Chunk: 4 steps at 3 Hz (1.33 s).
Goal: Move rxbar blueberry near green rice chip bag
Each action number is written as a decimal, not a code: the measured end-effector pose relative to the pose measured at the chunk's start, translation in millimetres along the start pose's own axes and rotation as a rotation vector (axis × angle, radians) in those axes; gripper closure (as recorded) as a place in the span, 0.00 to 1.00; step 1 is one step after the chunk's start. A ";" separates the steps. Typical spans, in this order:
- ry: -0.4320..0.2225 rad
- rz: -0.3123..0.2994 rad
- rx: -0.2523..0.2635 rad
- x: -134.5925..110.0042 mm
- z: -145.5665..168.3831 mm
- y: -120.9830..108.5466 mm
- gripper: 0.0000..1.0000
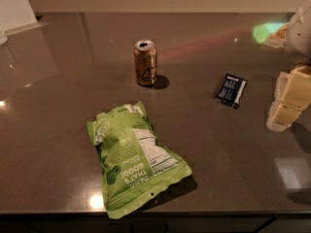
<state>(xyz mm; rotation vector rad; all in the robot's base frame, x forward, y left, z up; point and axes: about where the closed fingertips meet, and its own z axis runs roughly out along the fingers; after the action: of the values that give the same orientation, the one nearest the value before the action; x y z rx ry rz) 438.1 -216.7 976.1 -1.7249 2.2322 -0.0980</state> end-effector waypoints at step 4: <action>-0.177 0.116 -0.007 -5.2 46.4 -49.5 0.00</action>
Offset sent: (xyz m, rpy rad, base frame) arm 0.0294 -0.0011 -0.0084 0.1019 -0.0023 -0.0525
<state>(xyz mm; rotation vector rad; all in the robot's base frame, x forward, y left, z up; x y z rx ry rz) 498.8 -218.6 945.3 -1.5392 2.1972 0.0863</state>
